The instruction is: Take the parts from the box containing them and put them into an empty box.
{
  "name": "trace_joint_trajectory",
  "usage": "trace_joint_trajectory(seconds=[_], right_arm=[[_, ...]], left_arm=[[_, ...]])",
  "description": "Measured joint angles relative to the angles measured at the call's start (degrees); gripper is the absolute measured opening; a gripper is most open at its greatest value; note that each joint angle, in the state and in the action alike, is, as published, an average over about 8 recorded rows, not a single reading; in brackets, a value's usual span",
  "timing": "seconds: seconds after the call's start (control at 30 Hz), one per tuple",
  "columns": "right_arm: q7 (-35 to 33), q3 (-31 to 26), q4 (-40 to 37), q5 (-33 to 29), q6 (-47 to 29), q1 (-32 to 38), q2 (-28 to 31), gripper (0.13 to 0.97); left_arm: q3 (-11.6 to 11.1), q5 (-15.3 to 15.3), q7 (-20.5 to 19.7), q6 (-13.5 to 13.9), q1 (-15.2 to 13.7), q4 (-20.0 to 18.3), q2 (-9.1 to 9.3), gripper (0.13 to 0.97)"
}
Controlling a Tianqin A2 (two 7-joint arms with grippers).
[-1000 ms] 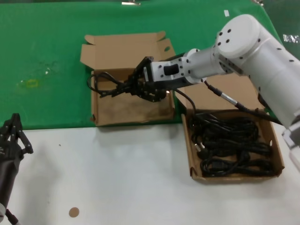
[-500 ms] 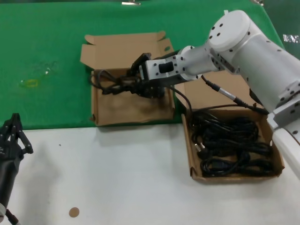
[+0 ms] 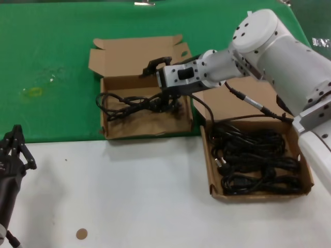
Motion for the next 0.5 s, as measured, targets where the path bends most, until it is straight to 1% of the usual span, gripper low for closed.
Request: trace_joint_trajectory(seconds=[0.07,0.17,0.33,0.37,0.5], right_arm=[[0.61,0.04,0.74,-0.04,-0.35,-0.03,0.28,0.424],[2.39,-0.05,3.20,-0.24,-1.08,-0.45,1.09,0.499],[7.04,-0.49,10.04,-0.78,-2.51,-2.06,3.31,0.625],[7.88,-0.57,11.30,-0.86,-2.73,-2.38,3.71,0.625],[10.04,-0.72,14.56,-1.04,-3.25,-3.22,4.75,0.717]], left_arm=[[0.00,0.00,0.00,0.00,0.00,0.00,0.00,0.152],[0.00,0.00,0.00,0.00,0.00,0.00,0.00,0.152],[0.00,0.00,0.00,0.00,0.00,0.00,0.00,0.152],[0.00,0.00,0.00,0.00,0.00,0.00,0.00,0.152],[0.00,0.00,0.00,0.00,0.00,0.00,0.00,0.153]])
